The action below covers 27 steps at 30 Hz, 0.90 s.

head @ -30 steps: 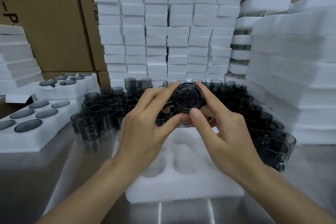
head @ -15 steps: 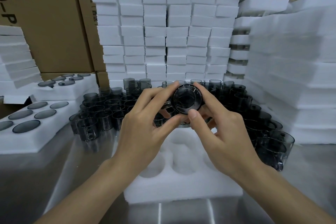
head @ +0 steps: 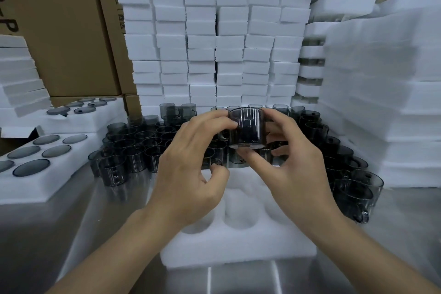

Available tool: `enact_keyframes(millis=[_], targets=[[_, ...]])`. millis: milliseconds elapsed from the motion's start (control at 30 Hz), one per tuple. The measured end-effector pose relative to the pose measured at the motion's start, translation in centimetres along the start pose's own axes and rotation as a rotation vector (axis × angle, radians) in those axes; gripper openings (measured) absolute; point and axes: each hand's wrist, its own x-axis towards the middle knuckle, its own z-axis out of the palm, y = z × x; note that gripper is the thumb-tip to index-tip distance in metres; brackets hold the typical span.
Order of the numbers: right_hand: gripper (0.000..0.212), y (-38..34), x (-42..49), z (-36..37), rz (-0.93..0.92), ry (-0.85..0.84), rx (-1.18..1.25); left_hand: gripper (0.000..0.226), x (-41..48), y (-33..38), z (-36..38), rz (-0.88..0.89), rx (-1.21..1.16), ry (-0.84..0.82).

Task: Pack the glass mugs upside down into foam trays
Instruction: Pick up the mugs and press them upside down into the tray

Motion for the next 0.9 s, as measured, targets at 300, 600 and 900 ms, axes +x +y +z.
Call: enact_keyframes(millis=[300,600,900], targets=[[0.063,0.3,0.2,-0.3,-0.246,0.086,-0.217,0.053,-0.1,0.4,-0.2,-0.163,-0.134,-0.099],[0.064,0.7,0.0,0.1,-0.404,0.055,-0.284,0.037,1.0,2.2,0.7,-0.544,-0.590,-0.028],[0.059,-0.4,0.1,-0.6,-0.294,0.009,-0.114,0.051,1.4,1.8,-0.1,-0.708,-0.926,-0.141]])
